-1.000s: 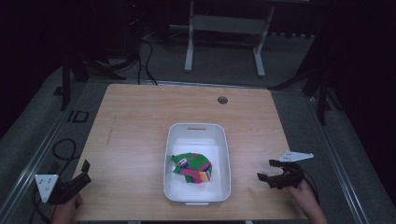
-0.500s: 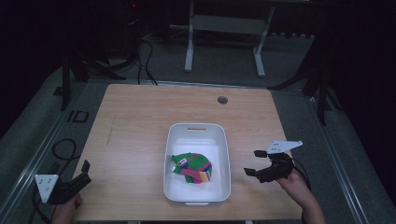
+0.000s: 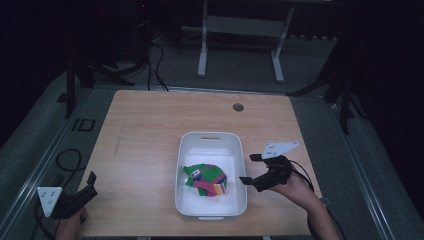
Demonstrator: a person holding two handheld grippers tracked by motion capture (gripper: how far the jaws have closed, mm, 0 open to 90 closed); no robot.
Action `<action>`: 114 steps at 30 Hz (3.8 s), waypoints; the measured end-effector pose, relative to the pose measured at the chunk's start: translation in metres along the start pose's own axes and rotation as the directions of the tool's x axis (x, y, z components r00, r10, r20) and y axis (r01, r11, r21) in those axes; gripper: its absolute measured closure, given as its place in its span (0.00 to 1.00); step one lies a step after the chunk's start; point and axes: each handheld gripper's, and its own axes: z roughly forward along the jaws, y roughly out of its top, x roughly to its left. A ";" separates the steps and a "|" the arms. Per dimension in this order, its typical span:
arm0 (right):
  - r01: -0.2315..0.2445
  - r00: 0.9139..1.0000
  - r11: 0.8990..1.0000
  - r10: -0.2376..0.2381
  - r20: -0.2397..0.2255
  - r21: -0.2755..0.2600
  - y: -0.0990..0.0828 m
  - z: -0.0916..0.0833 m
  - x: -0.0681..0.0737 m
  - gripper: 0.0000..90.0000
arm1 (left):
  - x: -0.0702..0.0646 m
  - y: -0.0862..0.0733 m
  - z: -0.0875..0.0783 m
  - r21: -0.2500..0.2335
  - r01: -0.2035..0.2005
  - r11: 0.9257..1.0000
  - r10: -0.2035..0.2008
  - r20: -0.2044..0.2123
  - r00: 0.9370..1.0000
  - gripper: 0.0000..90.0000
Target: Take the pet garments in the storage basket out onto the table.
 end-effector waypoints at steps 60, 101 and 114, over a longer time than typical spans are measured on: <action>0.264 0.951 0.861 -0.307 0.031 0.436 0.066 0.153 0.048 0.76 | 0.002 0.001 0.001 0.012 0.007 1.000 -0.007 0.032 0.999 0.02; 0.041 0.941 0.987 -0.090 0.326 0.155 0.059 -0.044 -0.034 0.76 | 0.002 0.000 0.000 0.010 0.005 1.000 -0.006 0.025 1.000 0.02; -0.066 0.919 0.986 0.000 0.394 0.152 0.012 -0.052 -0.067 0.76 | 0.001 0.000 0.001 0.010 0.003 1.000 -0.003 0.026 1.000 0.02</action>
